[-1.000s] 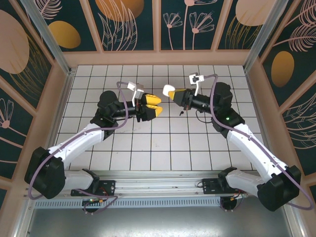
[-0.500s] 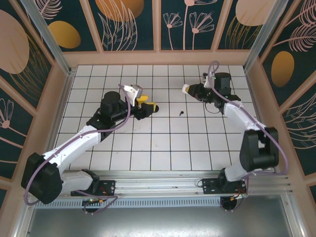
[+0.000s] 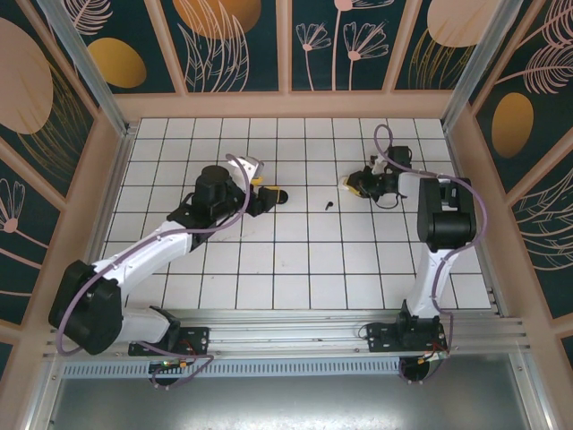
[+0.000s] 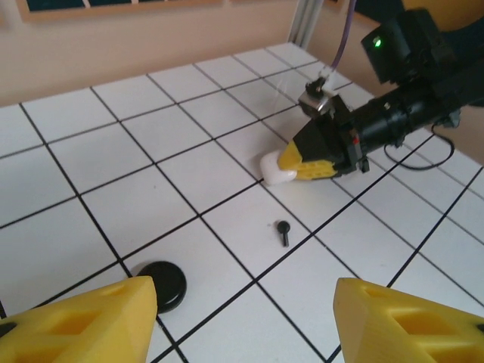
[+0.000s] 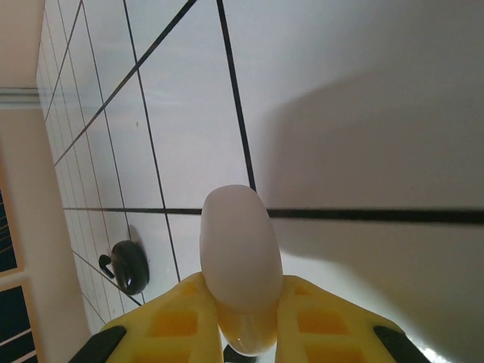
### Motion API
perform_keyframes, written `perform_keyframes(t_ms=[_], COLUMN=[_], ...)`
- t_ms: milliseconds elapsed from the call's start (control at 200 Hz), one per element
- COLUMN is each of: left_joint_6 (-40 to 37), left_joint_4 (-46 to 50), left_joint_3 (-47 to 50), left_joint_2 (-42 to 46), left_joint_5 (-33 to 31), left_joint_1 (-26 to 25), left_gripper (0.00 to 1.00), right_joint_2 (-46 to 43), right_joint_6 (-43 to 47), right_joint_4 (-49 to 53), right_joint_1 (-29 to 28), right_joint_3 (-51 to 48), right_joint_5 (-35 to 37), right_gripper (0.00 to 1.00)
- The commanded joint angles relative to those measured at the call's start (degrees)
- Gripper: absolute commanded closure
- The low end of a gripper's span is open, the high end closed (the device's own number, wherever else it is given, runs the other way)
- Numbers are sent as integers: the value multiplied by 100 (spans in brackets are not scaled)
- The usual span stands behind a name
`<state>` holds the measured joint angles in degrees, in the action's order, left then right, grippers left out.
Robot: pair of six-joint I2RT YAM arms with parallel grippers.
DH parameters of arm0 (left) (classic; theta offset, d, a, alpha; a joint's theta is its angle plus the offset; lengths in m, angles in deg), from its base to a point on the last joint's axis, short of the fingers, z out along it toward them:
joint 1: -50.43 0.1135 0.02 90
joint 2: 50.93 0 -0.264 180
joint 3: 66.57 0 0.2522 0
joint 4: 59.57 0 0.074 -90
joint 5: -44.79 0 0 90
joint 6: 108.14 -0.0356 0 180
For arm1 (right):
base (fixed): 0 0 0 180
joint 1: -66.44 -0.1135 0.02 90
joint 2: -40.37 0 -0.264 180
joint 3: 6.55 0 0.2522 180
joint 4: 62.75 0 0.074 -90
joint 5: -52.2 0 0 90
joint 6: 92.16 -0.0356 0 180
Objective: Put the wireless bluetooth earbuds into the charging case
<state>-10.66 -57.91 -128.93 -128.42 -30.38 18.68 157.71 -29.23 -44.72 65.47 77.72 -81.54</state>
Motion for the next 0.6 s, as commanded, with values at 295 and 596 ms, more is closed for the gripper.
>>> perform_keyframes(t_ms=[295,596], left_joint_6=[-121,-106], left_joint_4=[36,219], left_joint_3=[-300,-255], left_joint_2=[-337,-123], left_joint_5=[-16,-365], left_joint_1=[61,59], left_gripper=[39,38], right_joint_2=[483,-278], right_joint_6=[662,791], right_joint_4=[1473,2322], right_joint_1=[296,226], right_joint_3=[984,1087], right_joint_5=[524,1701], right_gripper=[61,52])
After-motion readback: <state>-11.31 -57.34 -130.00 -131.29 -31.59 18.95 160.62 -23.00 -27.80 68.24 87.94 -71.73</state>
